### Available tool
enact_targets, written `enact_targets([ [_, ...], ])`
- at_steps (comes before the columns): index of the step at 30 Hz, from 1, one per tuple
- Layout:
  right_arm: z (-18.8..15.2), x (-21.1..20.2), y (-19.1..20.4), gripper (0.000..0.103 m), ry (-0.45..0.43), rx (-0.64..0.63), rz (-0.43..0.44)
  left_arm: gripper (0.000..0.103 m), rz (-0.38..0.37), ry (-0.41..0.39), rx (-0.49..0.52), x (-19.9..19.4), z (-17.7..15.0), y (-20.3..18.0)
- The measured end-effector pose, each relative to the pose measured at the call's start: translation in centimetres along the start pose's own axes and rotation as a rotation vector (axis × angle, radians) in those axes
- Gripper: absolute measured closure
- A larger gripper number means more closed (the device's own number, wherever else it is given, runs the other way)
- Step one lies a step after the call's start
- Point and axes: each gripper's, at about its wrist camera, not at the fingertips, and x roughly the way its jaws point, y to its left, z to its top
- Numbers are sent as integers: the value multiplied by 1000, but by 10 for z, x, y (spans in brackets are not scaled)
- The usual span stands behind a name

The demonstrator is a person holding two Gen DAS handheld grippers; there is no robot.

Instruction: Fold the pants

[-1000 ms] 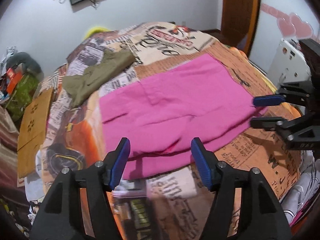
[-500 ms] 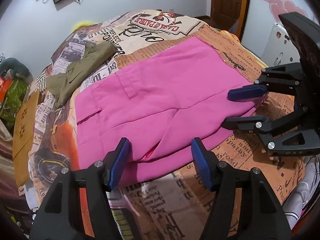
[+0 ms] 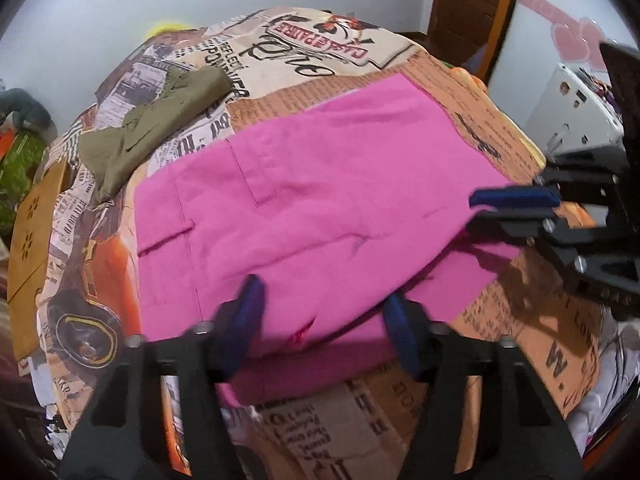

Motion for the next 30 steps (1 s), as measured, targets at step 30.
enact_targets([
  [30,-13,-14,3,96,-22,-110,-114,90,-51,-8,30,-9,2,-23],
])
